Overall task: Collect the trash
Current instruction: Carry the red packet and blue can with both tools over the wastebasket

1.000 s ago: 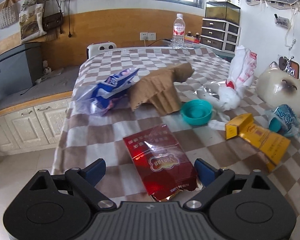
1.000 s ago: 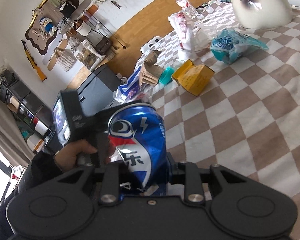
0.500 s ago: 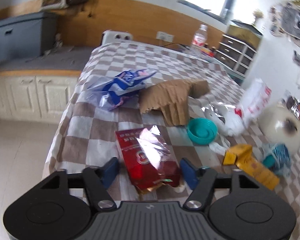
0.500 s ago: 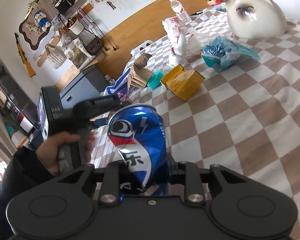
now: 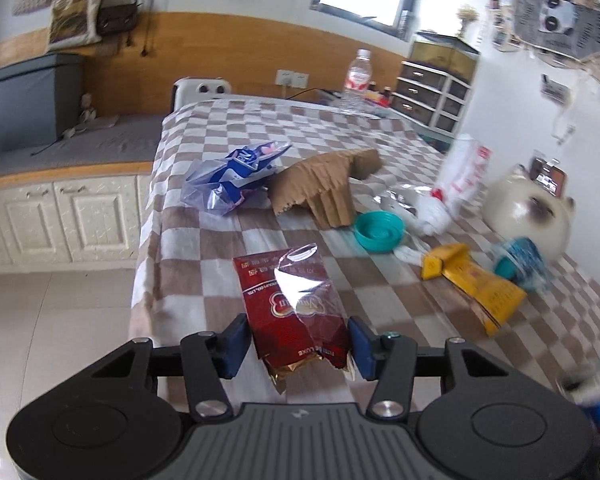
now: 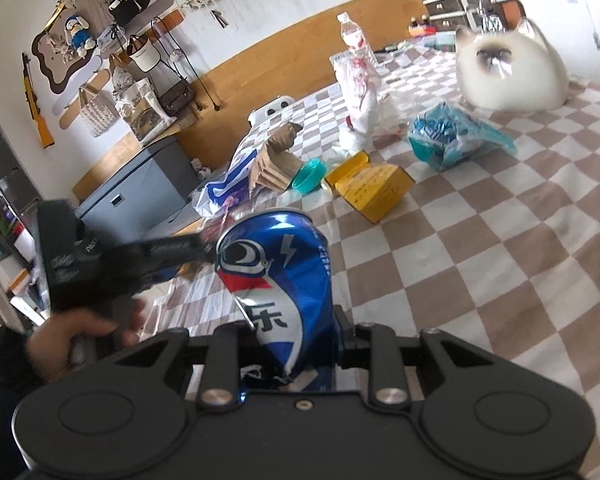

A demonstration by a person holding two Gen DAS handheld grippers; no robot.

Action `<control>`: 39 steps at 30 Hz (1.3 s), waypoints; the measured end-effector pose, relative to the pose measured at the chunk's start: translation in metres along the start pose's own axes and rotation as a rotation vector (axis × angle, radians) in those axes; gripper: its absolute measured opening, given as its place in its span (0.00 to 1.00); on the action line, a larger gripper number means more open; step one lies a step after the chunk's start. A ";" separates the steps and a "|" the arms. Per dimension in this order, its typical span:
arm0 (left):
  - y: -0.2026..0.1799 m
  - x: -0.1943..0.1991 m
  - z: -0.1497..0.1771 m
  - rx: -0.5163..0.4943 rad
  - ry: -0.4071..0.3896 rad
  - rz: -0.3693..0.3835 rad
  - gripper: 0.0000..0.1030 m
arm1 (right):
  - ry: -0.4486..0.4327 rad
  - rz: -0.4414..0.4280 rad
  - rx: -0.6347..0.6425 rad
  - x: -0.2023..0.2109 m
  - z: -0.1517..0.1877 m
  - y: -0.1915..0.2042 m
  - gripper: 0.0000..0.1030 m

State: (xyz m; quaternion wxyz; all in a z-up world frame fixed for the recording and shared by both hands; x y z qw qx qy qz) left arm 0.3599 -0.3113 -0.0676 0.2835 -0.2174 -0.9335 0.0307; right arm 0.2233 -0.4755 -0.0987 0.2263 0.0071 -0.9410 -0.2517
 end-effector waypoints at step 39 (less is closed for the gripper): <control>0.150 0.190 0.041 -0.015 -0.147 -0.043 0.51 | -0.074 0.083 0.303 -0.015 0.054 0.190 0.27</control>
Point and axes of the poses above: each gripper's, at about its wrist camera, not at the fingertips, and x roughly against the way its jaws point, y to its left, z to its underside, the point moved 4 cm from there along -x, roughly the way its jaws point, and after that the axes turned 5 degrees about -y, right-handed, at the moved point
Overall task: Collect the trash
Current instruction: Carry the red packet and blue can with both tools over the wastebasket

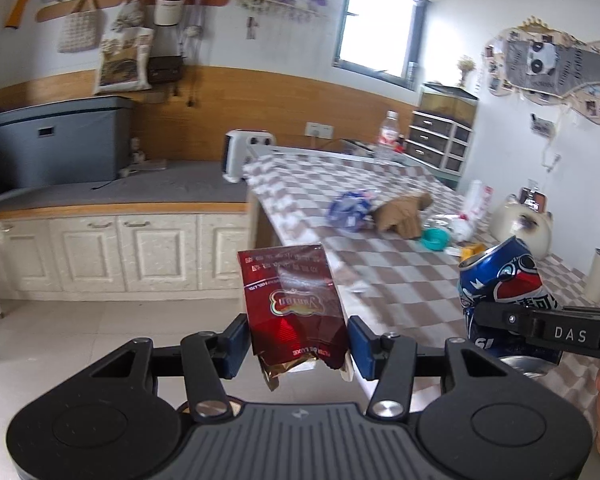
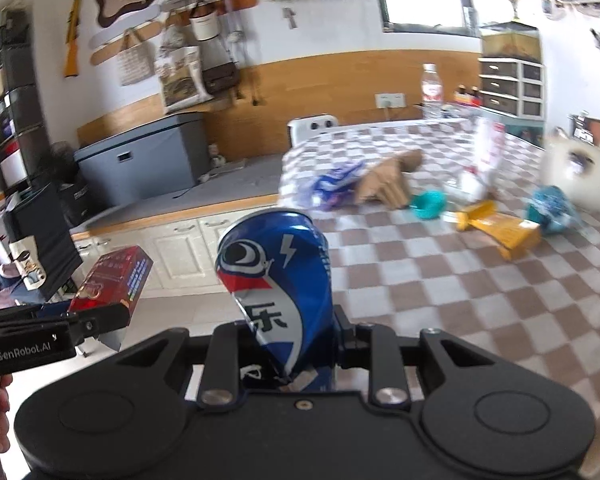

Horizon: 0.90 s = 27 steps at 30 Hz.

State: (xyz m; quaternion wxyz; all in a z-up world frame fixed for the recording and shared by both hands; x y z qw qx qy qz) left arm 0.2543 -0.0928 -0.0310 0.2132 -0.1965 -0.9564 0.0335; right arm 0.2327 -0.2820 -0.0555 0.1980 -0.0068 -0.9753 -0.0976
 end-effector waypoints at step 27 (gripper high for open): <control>0.183 -0.061 0.107 0.178 0.135 -0.206 0.51 | 0.245 -0.079 -0.032 -0.161 0.128 0.148 0.27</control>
Point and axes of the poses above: each gripper's, at about its wrist camera, not at the fingertips, and x roughly against the way its jaws point, y to its left, z to its underside, the point moved 4 cm from there along -x, roughly the way its jaws point, and after that the axes turned 5 degrees about -y, right-handed, at the moved point
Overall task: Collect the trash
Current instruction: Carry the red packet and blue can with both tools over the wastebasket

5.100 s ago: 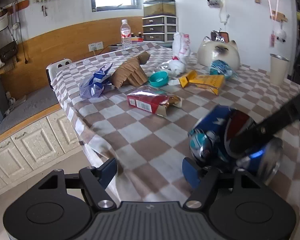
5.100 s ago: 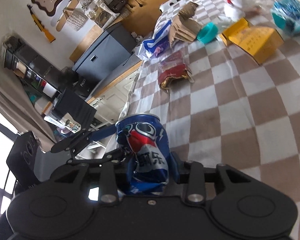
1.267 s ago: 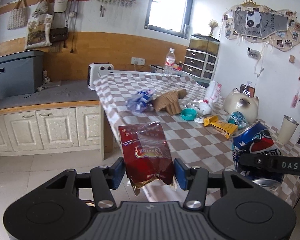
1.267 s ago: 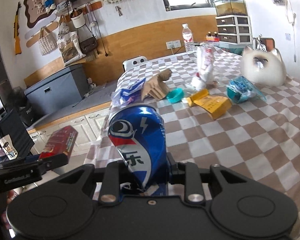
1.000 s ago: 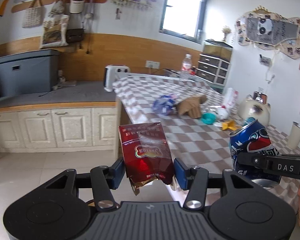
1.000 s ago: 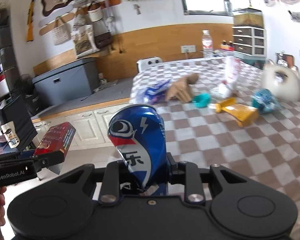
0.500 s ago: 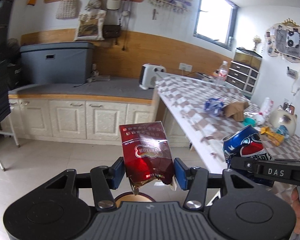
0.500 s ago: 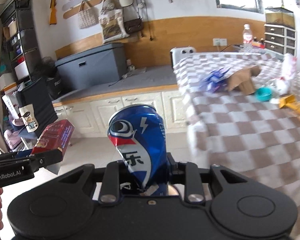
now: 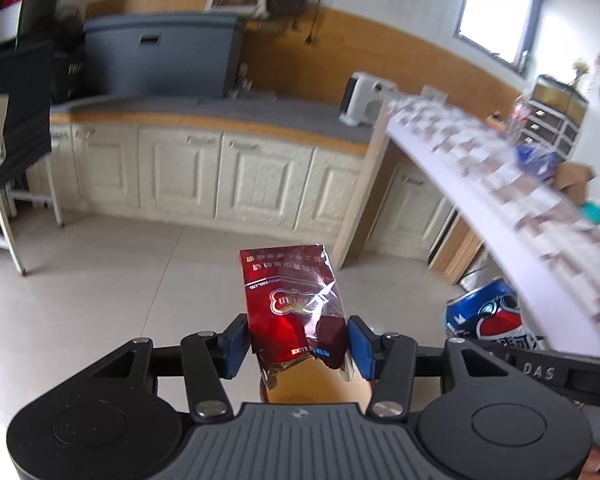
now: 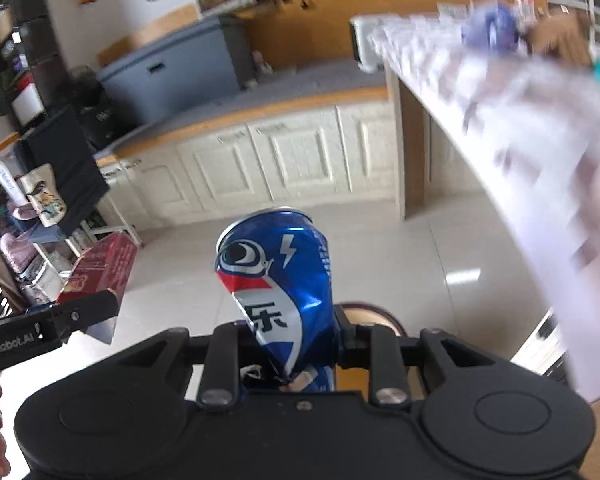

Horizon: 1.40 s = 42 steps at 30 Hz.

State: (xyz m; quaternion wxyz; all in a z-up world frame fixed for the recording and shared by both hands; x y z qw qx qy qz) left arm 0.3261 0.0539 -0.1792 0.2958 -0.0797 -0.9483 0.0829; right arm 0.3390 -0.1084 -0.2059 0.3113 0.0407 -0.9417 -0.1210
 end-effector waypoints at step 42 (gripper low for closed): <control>0.011 -0.330 0.180 0.099 0.556 -0.020 0.51 | 0.477 0.162 -0.162 -0.346 0.136 -0.131 0.27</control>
Point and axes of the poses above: each gripper's, at about its wrist camera, not at the fingertips, and x roughly against the way its jaws point, y to its left, z to its underside, the point moved 4 cm from there along -x, roughly the way its jaws point, and after that the axes turned 5 degrees about -y, right-handed, at the moved point
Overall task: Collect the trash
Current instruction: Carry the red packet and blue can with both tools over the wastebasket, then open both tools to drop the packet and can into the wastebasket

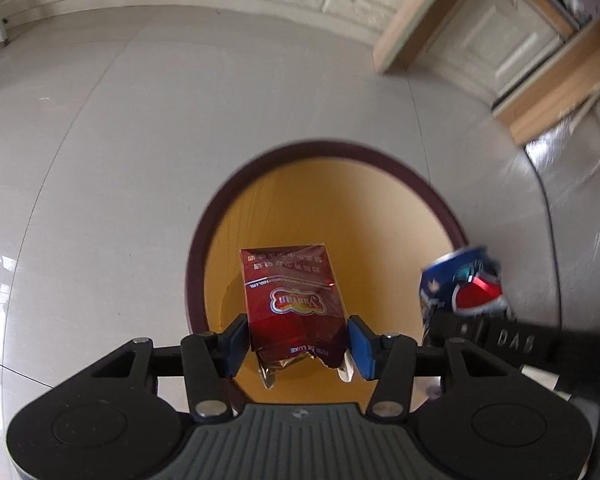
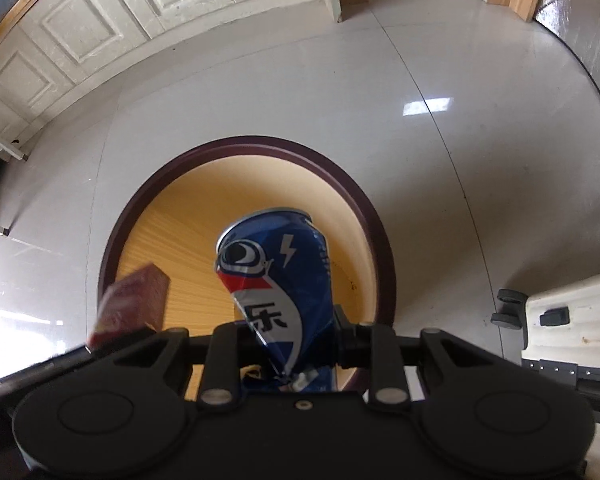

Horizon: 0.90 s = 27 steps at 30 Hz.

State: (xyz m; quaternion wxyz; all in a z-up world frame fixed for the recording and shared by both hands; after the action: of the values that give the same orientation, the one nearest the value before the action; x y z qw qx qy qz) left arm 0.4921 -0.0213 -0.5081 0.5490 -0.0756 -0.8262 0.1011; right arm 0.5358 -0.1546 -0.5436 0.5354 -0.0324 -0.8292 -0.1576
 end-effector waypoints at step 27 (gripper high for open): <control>-0.011 -0.015 -0.005 -0.079 0.031 -0.072 0.70 | -0.014 0.082 0.092 0.002 -0.006 0.010 0.48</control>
State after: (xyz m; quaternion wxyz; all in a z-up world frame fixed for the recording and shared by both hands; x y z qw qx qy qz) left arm 0.5020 -0.0347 -0.5170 0.5615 -0.0691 -0.8232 0.0475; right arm 0.5425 -0.1477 -0.5372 0.5363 -0.0427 -0.8373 -0.0972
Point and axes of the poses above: each gripper's, at about its wrist camera, not at the fingertips, and x roughly against the way its jaws point, y to its left, z to its underside, the point moved 4 cm from there along -x, roughly the way its jaws point, and after that the axes turned 5 degrees about -y, right-handed, at the moved point
